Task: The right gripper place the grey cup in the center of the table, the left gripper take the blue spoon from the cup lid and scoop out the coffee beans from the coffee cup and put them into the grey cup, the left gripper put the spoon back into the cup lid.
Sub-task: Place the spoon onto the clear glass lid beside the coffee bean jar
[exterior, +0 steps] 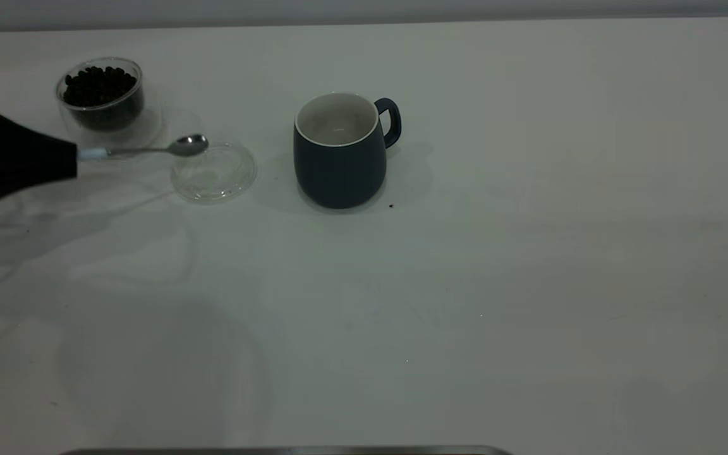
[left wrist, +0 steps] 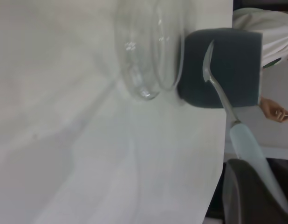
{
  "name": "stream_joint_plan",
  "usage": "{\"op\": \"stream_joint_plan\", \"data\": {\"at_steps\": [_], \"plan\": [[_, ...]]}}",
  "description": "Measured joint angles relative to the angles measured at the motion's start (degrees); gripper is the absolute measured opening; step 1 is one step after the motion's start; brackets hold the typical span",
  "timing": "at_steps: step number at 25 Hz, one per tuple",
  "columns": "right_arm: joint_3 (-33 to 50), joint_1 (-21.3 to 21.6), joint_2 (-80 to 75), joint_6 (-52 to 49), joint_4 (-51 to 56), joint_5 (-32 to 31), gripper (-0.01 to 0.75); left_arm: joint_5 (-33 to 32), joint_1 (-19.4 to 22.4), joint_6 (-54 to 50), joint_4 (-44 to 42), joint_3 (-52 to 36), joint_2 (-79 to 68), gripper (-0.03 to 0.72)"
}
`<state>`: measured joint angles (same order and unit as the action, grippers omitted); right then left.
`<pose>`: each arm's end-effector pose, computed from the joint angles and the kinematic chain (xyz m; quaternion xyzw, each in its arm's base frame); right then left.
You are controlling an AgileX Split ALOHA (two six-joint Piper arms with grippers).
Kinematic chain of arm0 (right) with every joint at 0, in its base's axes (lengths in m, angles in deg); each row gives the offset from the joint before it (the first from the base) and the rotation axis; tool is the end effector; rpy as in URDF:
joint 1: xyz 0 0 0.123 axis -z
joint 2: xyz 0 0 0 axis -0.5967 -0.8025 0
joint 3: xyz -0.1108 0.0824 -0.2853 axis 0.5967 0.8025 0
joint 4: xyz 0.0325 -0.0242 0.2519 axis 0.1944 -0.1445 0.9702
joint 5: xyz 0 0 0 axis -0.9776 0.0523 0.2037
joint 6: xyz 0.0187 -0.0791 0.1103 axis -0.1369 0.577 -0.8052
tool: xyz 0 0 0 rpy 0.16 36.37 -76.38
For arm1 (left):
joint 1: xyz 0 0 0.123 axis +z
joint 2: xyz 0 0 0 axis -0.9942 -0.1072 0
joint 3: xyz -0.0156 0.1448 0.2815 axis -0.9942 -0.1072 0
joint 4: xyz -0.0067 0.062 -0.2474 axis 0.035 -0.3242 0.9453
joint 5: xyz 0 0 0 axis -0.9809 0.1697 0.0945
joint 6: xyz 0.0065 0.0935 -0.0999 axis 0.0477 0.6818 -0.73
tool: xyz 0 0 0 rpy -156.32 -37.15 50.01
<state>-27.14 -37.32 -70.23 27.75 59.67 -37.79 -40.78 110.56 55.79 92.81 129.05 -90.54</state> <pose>0.0027 0.0053 0.2404 -0.0634 0.8716 -0.0073 0.4861 0.3926 0.0623 -0.0302 -0.1120 0.8490 -0.4994 0.1314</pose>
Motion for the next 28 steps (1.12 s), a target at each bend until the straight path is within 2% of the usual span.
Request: {"op": "stream_joint_plan", "data": {"at_steps": [8,17,24,28], "plan": [[0.00,0.00,0.00,0.00,0.00,0.00,0.459,0.18,-0.85,1.49,5.04,0.00,-2.41,0.131],[0.00,0.00,0.00,0.00,0.00,0.00,0.459,3.59,-7.00,1.66,7.09,0.00,-2.41,0.131],[0.00,0.00,0.00,0.00,0.00,0.00,0.459,3.85,-7.08,1.61,7.58,0.00,-2.41,0.131],[0.00,0.00,0.00,0.00,0.00,0.00,0.459,1.65,-6.24,1.56,7.58,0.00,-2.41,0.131]]}}
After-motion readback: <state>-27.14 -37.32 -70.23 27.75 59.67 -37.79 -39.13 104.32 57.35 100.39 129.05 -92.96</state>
